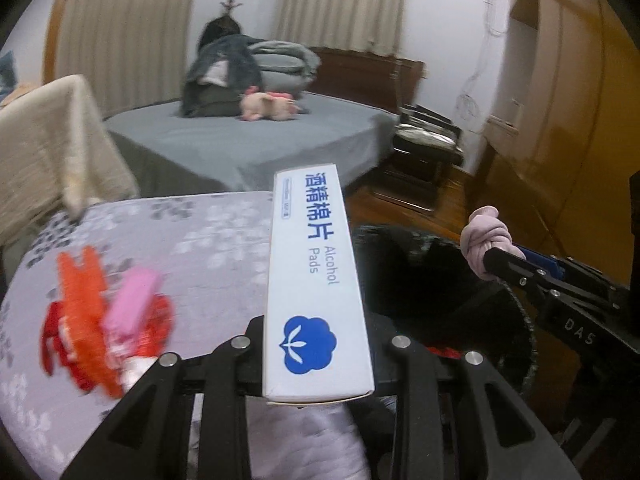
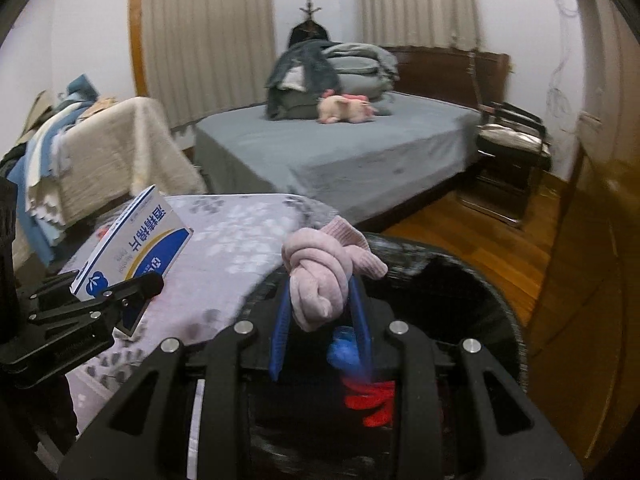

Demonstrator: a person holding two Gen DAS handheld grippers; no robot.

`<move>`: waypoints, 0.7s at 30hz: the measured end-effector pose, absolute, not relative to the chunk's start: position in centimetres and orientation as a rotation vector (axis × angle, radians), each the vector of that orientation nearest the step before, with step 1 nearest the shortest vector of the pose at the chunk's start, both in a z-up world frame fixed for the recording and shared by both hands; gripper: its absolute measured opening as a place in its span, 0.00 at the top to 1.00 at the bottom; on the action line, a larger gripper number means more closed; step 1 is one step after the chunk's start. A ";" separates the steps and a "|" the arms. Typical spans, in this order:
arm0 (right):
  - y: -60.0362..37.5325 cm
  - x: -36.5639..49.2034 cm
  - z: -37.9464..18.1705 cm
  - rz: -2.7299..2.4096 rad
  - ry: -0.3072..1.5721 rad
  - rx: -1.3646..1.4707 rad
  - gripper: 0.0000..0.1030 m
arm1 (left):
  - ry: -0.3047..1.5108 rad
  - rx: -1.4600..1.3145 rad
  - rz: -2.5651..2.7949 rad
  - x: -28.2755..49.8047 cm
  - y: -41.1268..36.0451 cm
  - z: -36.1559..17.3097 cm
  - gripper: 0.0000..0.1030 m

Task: Collect trash
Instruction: 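Carry the box and pink cloth over the black bin and release both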

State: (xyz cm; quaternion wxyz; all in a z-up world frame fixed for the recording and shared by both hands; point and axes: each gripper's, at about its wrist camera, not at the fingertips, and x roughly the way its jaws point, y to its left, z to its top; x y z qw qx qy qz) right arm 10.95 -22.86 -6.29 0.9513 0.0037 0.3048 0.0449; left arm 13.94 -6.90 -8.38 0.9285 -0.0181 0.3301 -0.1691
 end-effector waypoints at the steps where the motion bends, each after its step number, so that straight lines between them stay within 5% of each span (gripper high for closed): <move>1: -23.8 10.8 -6.5 0.070 0.624 0.009 0.73 | 0.680 -0.035 -0.363 14.1 -7.7 -8.5 0.70; 14: -29.8 9.7 -9.7 -0.070 0.672 0.044 0.69 | 0.737 -0.004 -0.525 16.7 -15.6 -10.5 0.68; 17: -30.6 9.5 -10.1 -0.094 0.676 0.052 0.59 | 0.747 -0.017 -0.554 16.8 -15.8 -10.9 0.43; 21: -30.9 9.2 -9.9 -0.112 0.665 0.059 0.44 | 0.744 -0.022 -0.551 16.5 -15.3 -10.9 0.37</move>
